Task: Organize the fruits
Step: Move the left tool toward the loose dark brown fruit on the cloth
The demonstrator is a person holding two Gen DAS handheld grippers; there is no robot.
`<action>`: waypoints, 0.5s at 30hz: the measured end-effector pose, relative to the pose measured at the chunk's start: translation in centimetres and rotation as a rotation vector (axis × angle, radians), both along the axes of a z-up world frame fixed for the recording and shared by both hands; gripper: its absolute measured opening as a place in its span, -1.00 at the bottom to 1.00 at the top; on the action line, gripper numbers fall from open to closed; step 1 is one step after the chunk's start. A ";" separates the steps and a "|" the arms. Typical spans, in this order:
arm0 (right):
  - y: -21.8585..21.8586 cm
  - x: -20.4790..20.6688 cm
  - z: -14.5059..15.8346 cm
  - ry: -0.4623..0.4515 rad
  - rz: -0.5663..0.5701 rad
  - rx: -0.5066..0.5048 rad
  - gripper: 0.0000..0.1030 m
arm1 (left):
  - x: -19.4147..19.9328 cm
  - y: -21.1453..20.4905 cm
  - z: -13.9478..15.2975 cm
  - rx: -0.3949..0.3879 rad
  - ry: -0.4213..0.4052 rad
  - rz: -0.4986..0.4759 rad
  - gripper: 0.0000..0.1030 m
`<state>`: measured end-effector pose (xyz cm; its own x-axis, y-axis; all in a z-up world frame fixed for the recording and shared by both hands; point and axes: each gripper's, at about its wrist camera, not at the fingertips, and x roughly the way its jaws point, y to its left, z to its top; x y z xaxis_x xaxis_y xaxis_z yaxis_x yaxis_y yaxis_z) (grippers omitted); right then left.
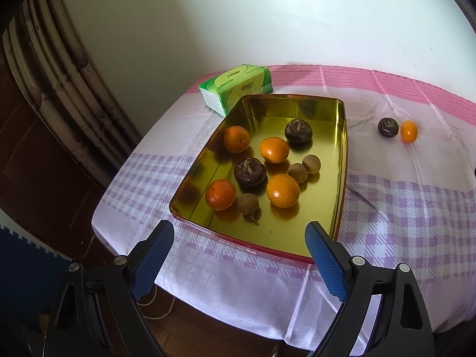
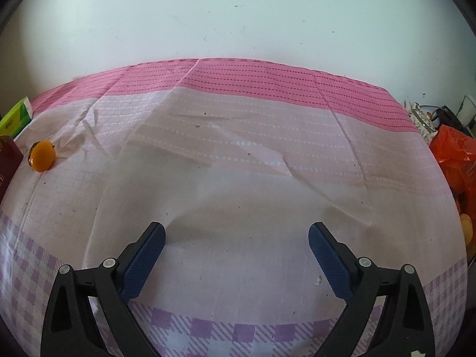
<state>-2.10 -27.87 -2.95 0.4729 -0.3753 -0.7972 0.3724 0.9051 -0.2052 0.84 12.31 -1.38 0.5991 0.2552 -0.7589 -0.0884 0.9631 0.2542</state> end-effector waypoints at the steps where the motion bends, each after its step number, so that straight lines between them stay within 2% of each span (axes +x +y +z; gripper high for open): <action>1: -0.2 0.2 -0.1 0.006 0.000 0.021 0.98 | -0.1 -0.2 0.0 0.006 -0.002 -0.007 0.74; 3: -1.0 0.3 -0.4 0.004 -0.009 0.084 0.99 | -0.3 -0.7 0.3 0.020 -0.015 -0.030 0.74; 6: -1.1 0.3 -0.3 0.000 -0.020 0.079 0.99 | -0.1 -1.8 1.3 0.027 -0.034 -0.084 0.74; 12: -0.8 0.1 -0.3 -0.008 -0.022 0.073 0.99 | 2.8 -5.3 3.5 -0.087 -0.027 -0.298 0.74; 15: -0.8 0.1 -0.4 -0.009 -0.012 0.073 0.99 | 5.9 -8.2 4.1 -0.155 -0.003 -0.470 0.74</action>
<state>-1.96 -28.63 -3.37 0.4758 -0.3217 -0.8186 0.3845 0.9132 -0.1354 6.70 4.15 2.76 0.6248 -0.1585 -0.7645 0.3637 0.9255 0.1053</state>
